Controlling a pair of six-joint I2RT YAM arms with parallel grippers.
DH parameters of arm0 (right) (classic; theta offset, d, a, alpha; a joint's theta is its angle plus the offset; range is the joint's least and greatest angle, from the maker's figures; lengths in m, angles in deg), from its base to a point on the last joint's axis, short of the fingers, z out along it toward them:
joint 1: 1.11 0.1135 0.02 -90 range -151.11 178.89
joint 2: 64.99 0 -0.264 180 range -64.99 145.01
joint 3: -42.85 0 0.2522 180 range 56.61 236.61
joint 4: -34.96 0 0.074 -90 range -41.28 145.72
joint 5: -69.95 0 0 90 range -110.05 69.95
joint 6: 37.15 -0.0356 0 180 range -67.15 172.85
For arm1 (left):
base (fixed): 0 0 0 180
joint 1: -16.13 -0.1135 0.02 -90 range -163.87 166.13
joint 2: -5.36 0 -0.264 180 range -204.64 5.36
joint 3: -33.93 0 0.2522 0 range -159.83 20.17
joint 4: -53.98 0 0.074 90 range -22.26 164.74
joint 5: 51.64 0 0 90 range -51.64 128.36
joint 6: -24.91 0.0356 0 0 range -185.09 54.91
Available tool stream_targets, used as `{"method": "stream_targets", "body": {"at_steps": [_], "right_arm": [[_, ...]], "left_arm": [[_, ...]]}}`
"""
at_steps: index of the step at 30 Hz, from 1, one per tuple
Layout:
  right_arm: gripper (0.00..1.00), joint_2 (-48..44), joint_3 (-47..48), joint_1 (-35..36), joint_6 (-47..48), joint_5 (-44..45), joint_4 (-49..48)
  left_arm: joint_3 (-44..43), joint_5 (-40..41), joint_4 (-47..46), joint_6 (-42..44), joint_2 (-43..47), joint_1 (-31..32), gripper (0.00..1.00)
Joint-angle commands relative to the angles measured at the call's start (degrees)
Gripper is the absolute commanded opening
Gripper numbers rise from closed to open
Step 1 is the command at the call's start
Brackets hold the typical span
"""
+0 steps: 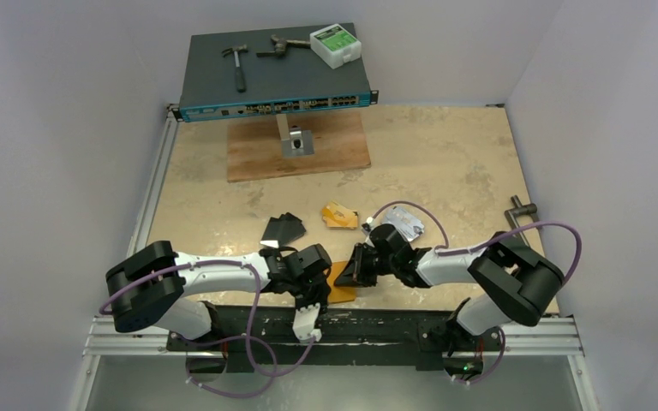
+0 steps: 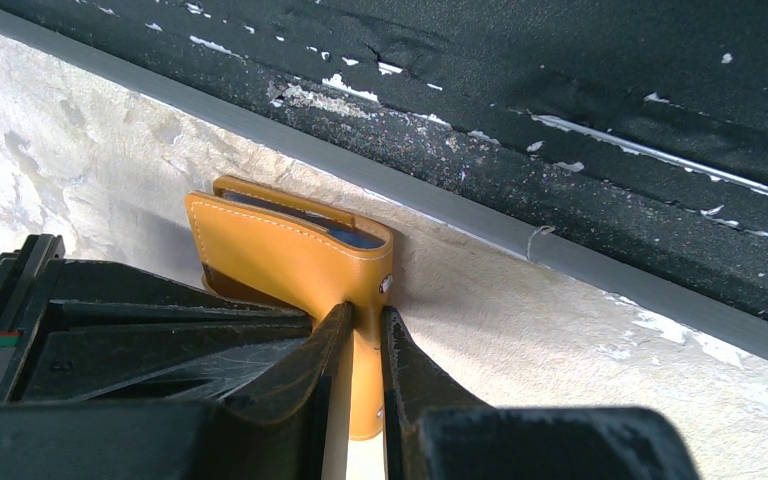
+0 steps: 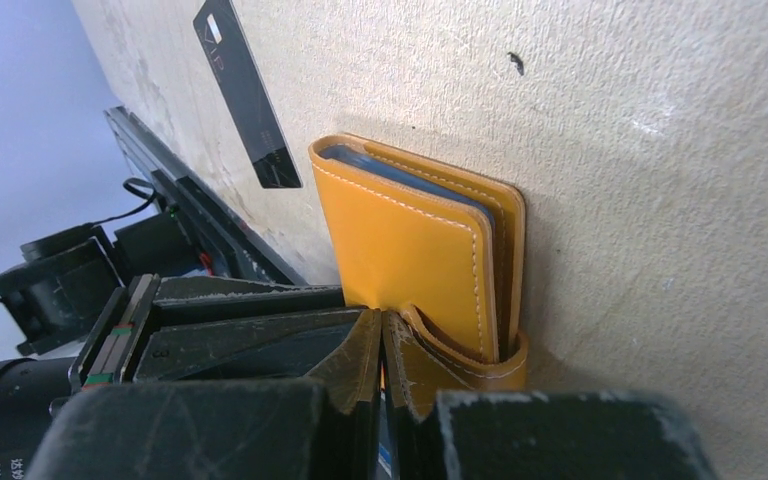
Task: Put the credit cards into the card holder
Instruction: Close the card holder at the corner of the board.
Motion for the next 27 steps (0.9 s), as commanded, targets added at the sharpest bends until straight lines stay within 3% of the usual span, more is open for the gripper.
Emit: {"method": "stream_targets", "body": {"at_steps": [1, 6, 10, 12, 16, 20, 27], "right_arm": [[0.00, 9.59, -5.99, -0.45, 1.22, 11.33, 16.67], [0.01, 10.73, -6.61, -0.23, 0.65, 10.60, 13.42], [0.24, 6.08, -7.95, -0.26, -0.50, 8.02, 12.80], [0.43, 2.01, -6.32, -0.27, 0.49, 9.02, 16.47], [0.61, -7.87, -0.82, -0.36, 2.12, 10.96, 24.36], [0.64, -10.89, 6.25, -0.70, 4.86, 10.57, 28.04], [0.63, -13.58, 13.27, -0.80, 5.73, 3.12, 23.59]], "left_arm": [[-0.14, -0.89, 6.70, -2.27, 0.51, 0.64, 0.05], [-0.49, -0.50, 7.53, -1.90, 0.47, 0.18, 0.06], [-0.70, -0.57, 7.91, -1.56, 0.60, 0.23, 0.06], [-0.59, -0.33, 8.30, -1.41, 0.74, 0.23, 0.06], [0.23, -0.13, 8.38, -1.22, 1.33, 0.26, 0.06], [1.01, -0.15, 8.17, -1.15, 1.88, 0.26, 0.06], [1.91, 0.02, 7.09, -1.24, 2.62, 0.18, 0.06]]}}
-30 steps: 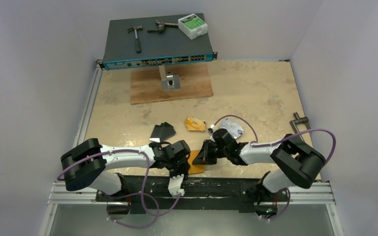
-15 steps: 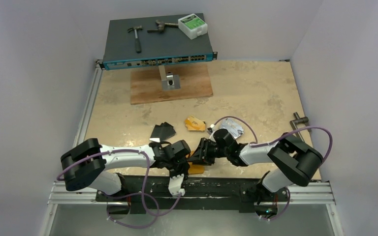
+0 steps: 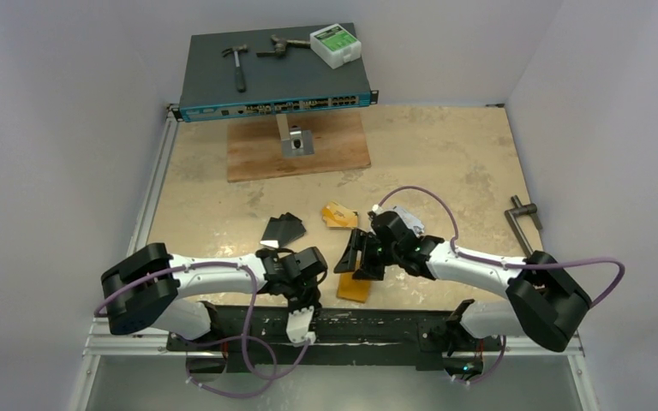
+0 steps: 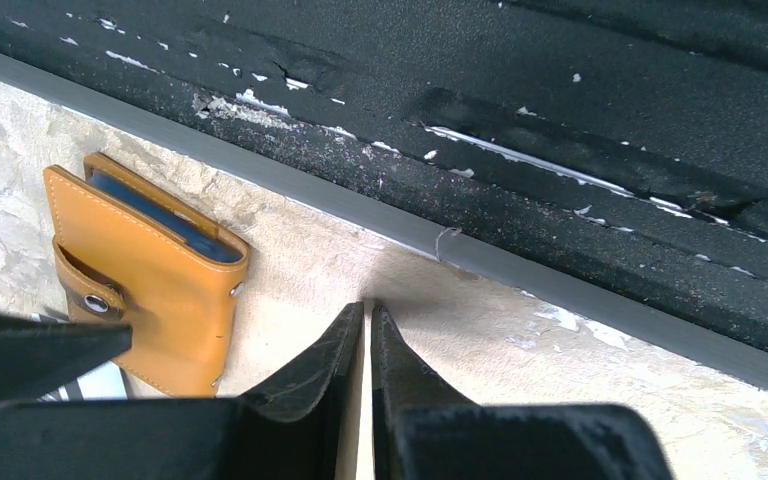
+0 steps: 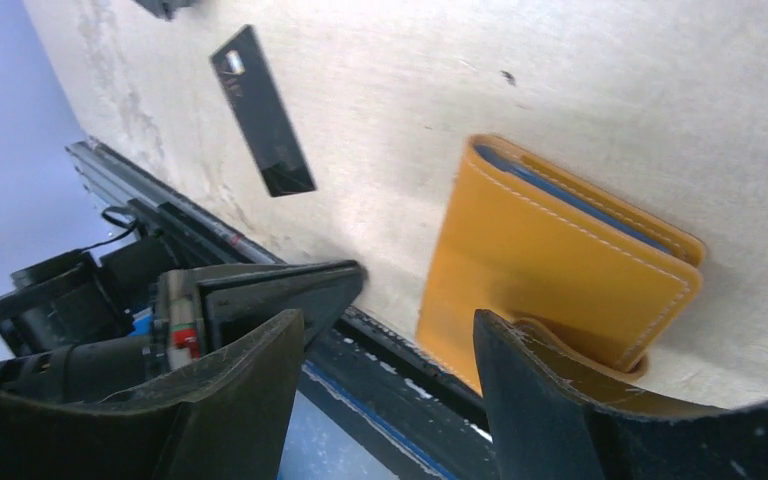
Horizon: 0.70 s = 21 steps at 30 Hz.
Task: Put the credit cards into the card holder
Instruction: Close the card holder at the corner of the board, then reset both arms
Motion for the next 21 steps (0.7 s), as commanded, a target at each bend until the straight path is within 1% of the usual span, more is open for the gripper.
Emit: {"method": "stream_targets", "body": {"at_steps": [1, 4, 6, 8, 10, 12, 14, 16, 17, 19, 21], "right_arm": [[0.63, -2.35, 5.56, -0.23, 2.76, -2.78, 0.89], [0.64, -4.09, 7.80, -0.36, 2.62, -3.73, 0.00], [0.65, -5.06, 9.32, -0.98, 2.86, -3.81, 1.20], [0.65, -6.10, 10.67, -1.46, 3.61, -1.30, 5.22], [0.70, -7.35, 10.97, -2.35, 4.35, 1.72, 10.16], [0.73, -8.89, 10.19, -3.53, 4.42, 4.26, 14.23], [0.77, -10.82, 8.70, -5.29, 3.93, 6.04, 17.49], [0.82, -13.40, 6.87, -7.40, 3.78, 6.55, 18.49], [0.85, -14.22, 6.28, -8.36, 4.28, 6.48, 18.95], [0.98, -14.94, 6.19, -10.09, 6.07, 6.66, 20.43], [0.99, -14.58, 8.22, -11.18, 8.81, 9.17, 23.27]], "left_arm": [[1.21, -0.76, 1.84, -0.44, 0.99, 0.22, 0.06], [1.13, -0.36, 1.90, -1.18, 1.48, 0.18, 0.06], [0.94, -0.01, 1.84, -2.47, 1.70, 0.17, 0.06], [-0.07, 0.05, 1.93, -4.68, 1.79, 0.00, 0.06], [-1.89, -0.05, 2.58, -8.22, 1.59, -0.81, 0.06], [-4.19, 0.05, 3.44, -11.35, 1.31, -2.49, 0.07], [-7.29, 0.86, 5.21, -14.90, 0.44, -4.56, 0.10], [-13.41, 2.77, 9.22, -20.53, -1.65, -7.26, 0.16], [-17.04, 4.07, 11.10, -25.09, -3.28, -8.60, 0.19], [-25.00, 6.37, 16.00, -35.05, -6.43, -11.65, 0.25], [-32.80, 7.57, 20.66, -45.67, -8.65, -15.26, 0.30]]}}
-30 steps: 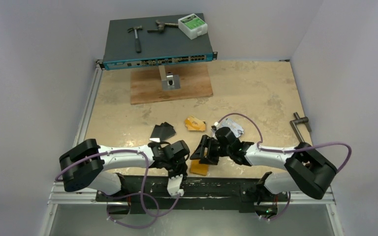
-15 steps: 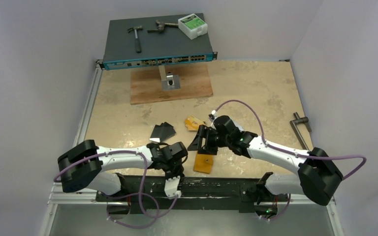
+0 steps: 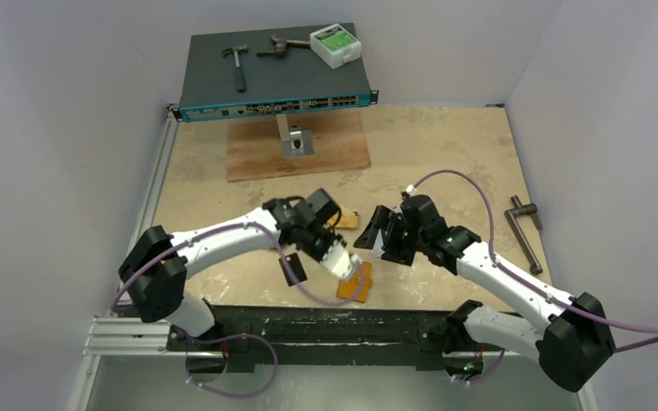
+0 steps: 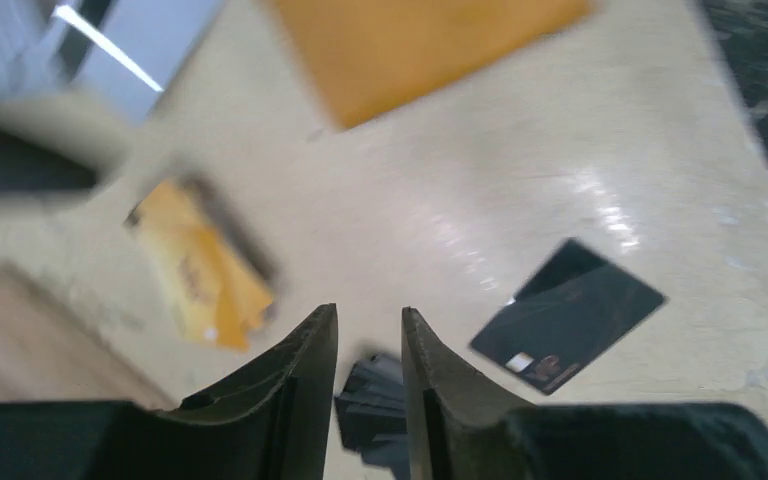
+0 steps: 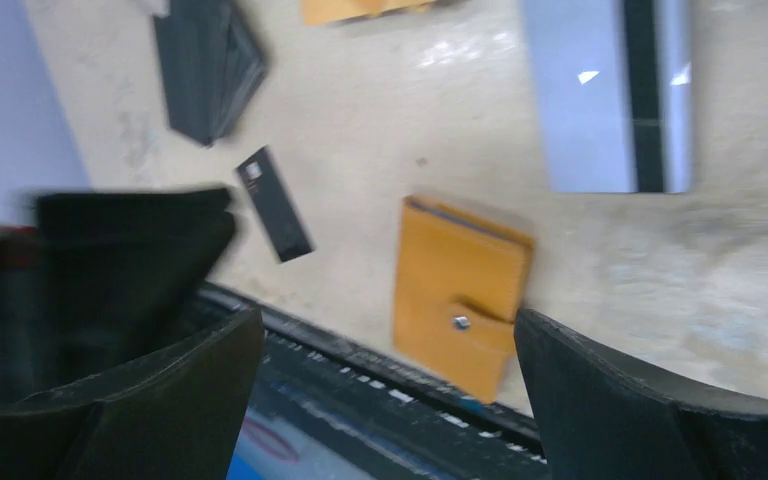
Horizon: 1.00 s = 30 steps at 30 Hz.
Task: Put the credit cards into the card holder
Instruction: Reset both arms
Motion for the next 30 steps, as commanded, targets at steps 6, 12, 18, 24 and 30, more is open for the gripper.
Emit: {"method": "stream_targets", "body": {"at_steps": [6, 12, 18, 24, 30], "right_arm": [[0.99, -0.46, 10.61, -3.62, 14.65, 19.85, 11.52], [0.99, 0.61, 18.59, -9.47, 20.08, 35.10, 11.10], [0.99, -0.69, 4.54, -14.69, 35.50, 48.58, -19.04], [0.99, 1.50, -6.17, -19.51, 39.12, 52.87, -38.23], [0.99, 1.51, -17.31, -26.51, 45.73, 50.44, -64.70]], "left_arm": [[-25.95, -2.62, 18.57, -47.06, 1.04, -21.36, 0.37], [-23.00, -10.16, 14.87, -56.47, 11.33, -42.57, 0.42], [-13.35, -14.75, 1.07, -69.54, 13.85, -60.18, 0.42], [6.42, -13.98, -22.55, -74.91, 20.75, -64.82, 0.70], [16.50, -14.17, -34.73, -75.46, 20.82, -64.83, 0.74]]}}
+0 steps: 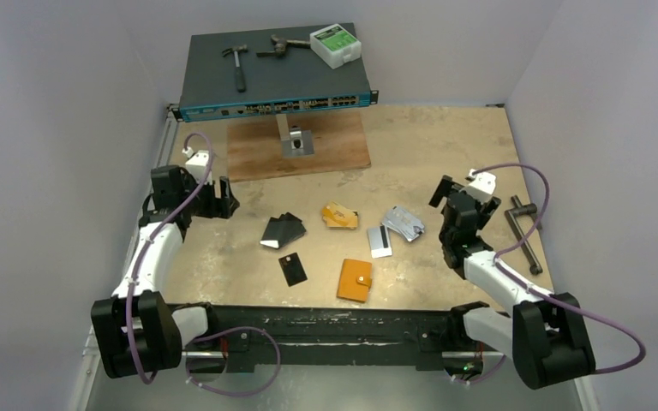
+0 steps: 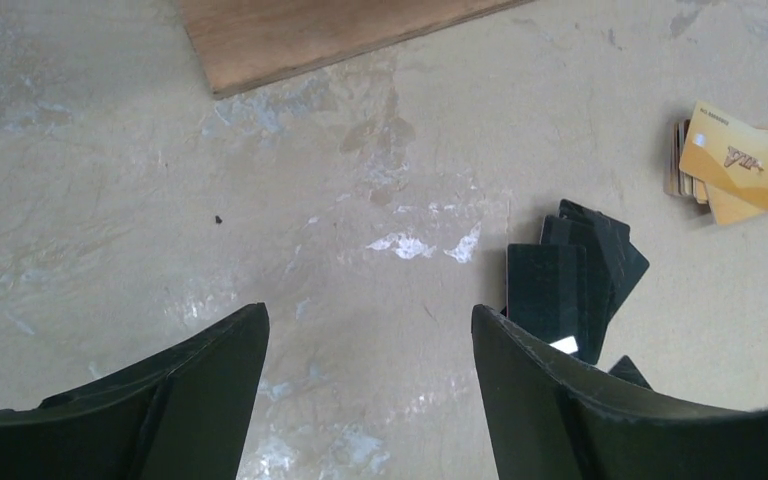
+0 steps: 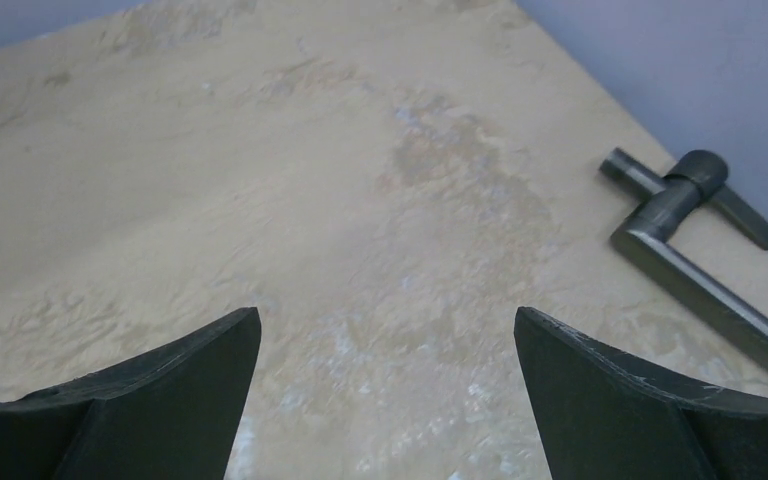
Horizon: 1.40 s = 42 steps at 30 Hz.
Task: Put the credit cards into the card holder
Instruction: Reset both arms
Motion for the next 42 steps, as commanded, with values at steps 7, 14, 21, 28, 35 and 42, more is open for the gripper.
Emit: {"method": "stream_targets", "body": {"at_steps": [7, 14, 21, 28, 35, 42], "right_arm": [[0.99, 3.67, -6.03, -9.07, 2.57, -1.50, -31.75], [0.99, 9.43, -6.13, -10.15, 1.27, -4.86, -37.08], [0.99, 14.48, -7.63, -10.10, 4.78, -10.01, -45.62], [0.99, 21.20, -12.05, -9.91, 10.32, -18.44, -60.57], [0.99, 23.56, -6.83, -8.71, 11.51, -18.25, -54.88], [0.99, 23.44, -7.18, -8.61, 12.30, -17.80, -55.17]], "left_arm": [[17.24, -1.16, -41.81, -8.90, 1.90, -0.06, 0.76], [22.52, -1.52, -53.54, -7.48, -1.05, -0.06, 0.82], [24.95, 2.01, -63.32, -6.90, -3.49, -0.06, 0.84], [26.66, 0.48, -74.26, -4.66, -11.90, 2.02, 1.00], [26.47, 3.05, -75.18, -2.74, -12.10, 4.21, 1.00], [26.28, 3.09, -74.40, -2.58, -12.06, 4.16, 1.00]]}}
